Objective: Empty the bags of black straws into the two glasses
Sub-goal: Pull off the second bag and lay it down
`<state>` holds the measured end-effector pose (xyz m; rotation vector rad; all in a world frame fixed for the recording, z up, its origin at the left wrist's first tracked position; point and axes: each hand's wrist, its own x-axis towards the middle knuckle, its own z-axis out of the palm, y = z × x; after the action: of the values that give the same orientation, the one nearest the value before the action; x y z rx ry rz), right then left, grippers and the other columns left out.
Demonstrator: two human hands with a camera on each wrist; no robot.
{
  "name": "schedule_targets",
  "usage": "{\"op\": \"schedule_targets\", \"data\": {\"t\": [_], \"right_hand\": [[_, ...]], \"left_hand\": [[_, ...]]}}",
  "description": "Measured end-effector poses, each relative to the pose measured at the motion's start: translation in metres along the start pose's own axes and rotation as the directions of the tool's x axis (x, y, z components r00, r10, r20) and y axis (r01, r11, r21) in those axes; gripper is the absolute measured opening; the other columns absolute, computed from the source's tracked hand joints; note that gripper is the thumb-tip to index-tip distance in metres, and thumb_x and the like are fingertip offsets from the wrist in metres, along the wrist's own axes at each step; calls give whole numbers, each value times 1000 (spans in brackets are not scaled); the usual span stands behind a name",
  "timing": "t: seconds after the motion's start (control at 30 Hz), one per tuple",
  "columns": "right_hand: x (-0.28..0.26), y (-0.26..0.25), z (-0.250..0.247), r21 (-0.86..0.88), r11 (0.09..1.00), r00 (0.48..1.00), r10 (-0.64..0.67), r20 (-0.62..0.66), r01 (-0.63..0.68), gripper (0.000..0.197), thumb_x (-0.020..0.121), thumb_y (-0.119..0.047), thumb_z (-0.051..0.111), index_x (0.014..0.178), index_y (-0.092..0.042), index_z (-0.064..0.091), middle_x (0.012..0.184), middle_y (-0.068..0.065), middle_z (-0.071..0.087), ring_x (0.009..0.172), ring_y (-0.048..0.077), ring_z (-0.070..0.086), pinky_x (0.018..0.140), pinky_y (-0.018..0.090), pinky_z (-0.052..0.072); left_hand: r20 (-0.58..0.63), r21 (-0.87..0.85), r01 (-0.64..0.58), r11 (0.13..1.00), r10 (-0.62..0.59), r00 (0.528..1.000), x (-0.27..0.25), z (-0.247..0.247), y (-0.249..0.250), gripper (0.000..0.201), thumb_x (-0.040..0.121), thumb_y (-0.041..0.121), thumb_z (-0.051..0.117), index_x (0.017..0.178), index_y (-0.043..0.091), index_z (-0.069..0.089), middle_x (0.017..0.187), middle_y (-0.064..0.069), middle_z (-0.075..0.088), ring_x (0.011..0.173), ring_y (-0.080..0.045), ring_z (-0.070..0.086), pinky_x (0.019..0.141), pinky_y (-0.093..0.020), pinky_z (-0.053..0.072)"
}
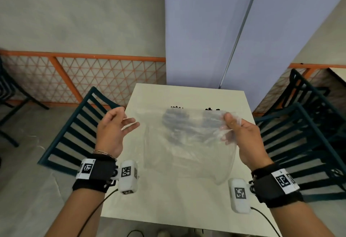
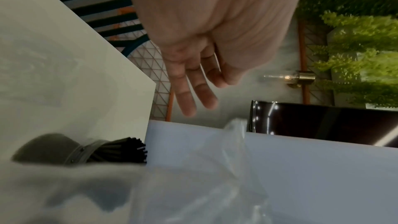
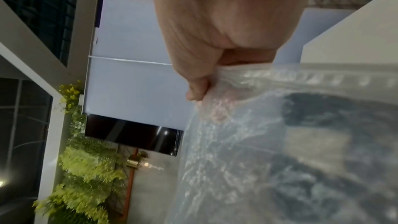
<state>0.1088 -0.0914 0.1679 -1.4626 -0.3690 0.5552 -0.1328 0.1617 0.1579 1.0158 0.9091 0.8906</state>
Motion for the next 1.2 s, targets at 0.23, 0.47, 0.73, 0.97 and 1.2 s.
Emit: {"op": "schedule_targets", "data": {"t": [0.23, 0.47, 0.73, 0.97, 1.2], "right_hand": [[-9, 0, -7, -43, 998, 991, -47, 127, 53, 30, 96, -43, 62, 92, -23, 84, 81, 21, 75, 57, 30, 56, 53, 33, 49], [-13, 14, -32, 50, 999, 996, 8, 91, -13, 34, 104, -46, 49, 113, -24, 73, 90, 10, 80, 55, 15, 63, 56, 25, 55], [-18, 54, -97, 47, 984, 984, 166, 65, -169, 83, 45, -70, 96, 99, -9, 81, 103, 3, 80, 82, 14, 73, 72, 22, 63], [-31, 54, -114, -349, 916, 911, 305, 277, -200, 63, 68, -61, 87, 116, -21, 79, 118, 0, 80, 110, 17, 75, 100, 35, 57], [-17, 15, -61, -269, 963, 903, 110, 415, 6, 52, 91, -12, 78, 139, -24, 63, 120, 6, 77, 109, 33, 72, 96, 32, 60]], "left_hand": [[240, 342, 148, 928, -239, 941, -20, -5, -37, 77, 88, 79, 57, 139, 22, 60, 131, -1, 73, 121, -24, 71, 100, -43, 58], [454, 354, 300, 886, -443, 773, -60, -7, -105, 32, 100, 13, 70, 132, 18, 72, 107, -10, 78, 86, -24, 73, 74, -36, 62], [194, 72, 280, 957, -289, 938, -23, -3, -69, 14, 98, -6, 63, 102, 2, 73, 71, -4, 67, 59, -16, 57, 51, -22, 55], [416, 214, -1, 977, -90, 905, -13, 4, -27, 30, 80, 22, 90, 107, 14, 79, 86, -4, 69, 73, -11, 71, 81, -24, 61], [664, 184, -130, 974, -26, 747, -22, 36, -11, 29, 70, 42, 94, 91, 25, 84, 88, 0, 75, 84, -13, 75, 84, -20, 59]]}}
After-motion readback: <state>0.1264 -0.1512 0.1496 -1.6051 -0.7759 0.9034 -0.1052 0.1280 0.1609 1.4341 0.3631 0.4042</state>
